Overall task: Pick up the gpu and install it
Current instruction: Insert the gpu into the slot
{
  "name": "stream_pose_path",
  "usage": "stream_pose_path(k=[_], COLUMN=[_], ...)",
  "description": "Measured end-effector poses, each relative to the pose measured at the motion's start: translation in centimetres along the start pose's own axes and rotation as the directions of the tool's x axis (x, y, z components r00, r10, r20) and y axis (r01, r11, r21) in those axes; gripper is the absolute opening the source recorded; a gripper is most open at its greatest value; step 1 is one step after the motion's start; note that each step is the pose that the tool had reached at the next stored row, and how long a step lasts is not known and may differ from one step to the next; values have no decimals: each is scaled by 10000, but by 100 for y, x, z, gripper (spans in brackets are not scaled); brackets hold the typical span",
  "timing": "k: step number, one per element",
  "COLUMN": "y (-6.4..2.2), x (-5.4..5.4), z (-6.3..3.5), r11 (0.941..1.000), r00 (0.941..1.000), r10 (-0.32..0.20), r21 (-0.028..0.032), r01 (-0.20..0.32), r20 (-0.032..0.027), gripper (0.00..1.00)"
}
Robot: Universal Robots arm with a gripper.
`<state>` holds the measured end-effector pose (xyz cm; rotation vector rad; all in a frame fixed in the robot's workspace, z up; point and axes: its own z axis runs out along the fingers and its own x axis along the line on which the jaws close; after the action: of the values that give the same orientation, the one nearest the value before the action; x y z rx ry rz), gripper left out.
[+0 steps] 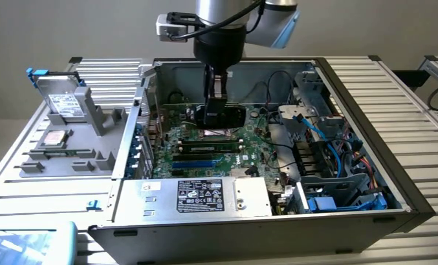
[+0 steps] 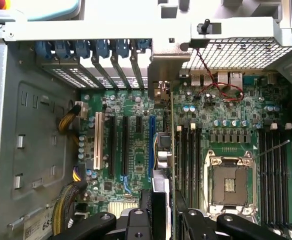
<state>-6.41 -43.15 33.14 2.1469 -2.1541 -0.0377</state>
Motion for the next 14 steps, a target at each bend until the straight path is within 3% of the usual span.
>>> stream_pose_path(k=[14], y=[87], x=[68], z=[255], r11=[10000], r00=[10000], r10=[22], r21=[4], r01=[-22], r20=[-1], gripper=[28])
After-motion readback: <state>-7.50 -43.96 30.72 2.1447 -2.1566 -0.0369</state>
